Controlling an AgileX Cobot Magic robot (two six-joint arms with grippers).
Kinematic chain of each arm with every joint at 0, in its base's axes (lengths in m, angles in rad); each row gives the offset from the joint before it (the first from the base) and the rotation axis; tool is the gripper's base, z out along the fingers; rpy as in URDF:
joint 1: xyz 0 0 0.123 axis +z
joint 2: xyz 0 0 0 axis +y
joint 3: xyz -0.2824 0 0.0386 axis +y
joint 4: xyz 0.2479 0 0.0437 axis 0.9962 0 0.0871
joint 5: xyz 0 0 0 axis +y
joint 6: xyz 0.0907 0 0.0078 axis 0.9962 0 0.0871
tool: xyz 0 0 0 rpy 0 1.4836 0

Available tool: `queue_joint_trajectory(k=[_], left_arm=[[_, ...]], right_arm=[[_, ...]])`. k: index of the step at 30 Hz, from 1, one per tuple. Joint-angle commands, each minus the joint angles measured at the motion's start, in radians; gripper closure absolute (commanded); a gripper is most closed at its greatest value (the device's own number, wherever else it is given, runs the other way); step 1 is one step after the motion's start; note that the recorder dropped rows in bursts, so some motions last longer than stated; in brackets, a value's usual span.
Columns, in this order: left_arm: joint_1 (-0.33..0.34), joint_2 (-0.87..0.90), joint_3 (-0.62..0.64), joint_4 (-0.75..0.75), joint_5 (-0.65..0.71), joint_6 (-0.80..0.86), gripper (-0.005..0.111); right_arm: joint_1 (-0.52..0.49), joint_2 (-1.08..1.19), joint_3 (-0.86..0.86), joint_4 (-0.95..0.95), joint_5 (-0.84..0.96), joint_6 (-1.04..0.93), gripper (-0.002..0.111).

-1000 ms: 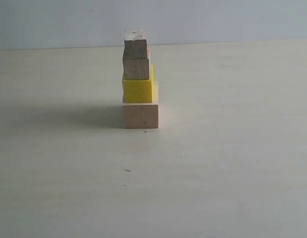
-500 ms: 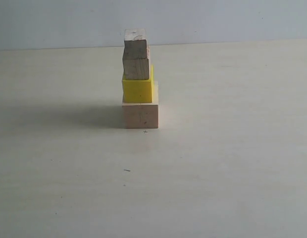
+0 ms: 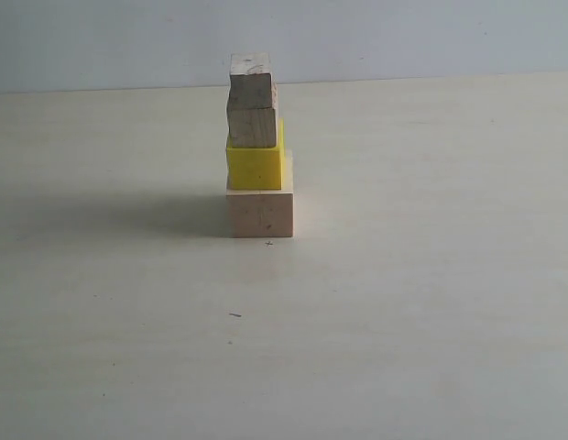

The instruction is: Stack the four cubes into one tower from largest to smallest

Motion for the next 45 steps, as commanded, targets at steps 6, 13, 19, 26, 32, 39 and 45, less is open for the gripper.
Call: queue_joint_trajectory(k=[6, 13, 19, 26, 32, 39, 45], left_arm=[[-0.025, -0.005, 0.106, 0.134, -0.058, -0.182, 0.107], [-0.038, -0.005, 0.106, 0.263, -0.019, -0.21, 0.107], [-0.038, -0.005, 0.106, 0.258, 0.038, -0.19, 0.107], [-0.038, -0.005, 0.106, 0.258, 0.043, -0.123, 0.107], [-0.038, -0.005, 0.106, 0.252, 0.043, -0.132, 0.107], [-0.038, -0.005, 0.106, 0.253, 0.038, -0.131, 0.107], [-0.038, -0.005, 0.106, 0.253, 0.038, -0.131, 0.107]], right_arm=[[-0.002, -0.007, 0.005, 0.0, -0.005, -0.004, 0.108], [-0.002, -0.007, 0.005, 0.0, -0.005, -0.004, 0.108], [-0.002, -0.007, 0.005, 0.0, -0.005, -0.004, 0.108], [-0.002, -0.007, 0.005, 0.0, -0.005, -0.004, 0.108], [-0.002, -0.007, 0.005, 0.0, -0.005, -0.004, 0.108], [-0.002, -0.007, 0.005, 0.0, -0.005, -0.004, 0.108], [-0.002, -0.007, 0.005, 0.0, -0.005, -0.004, 0.108]])
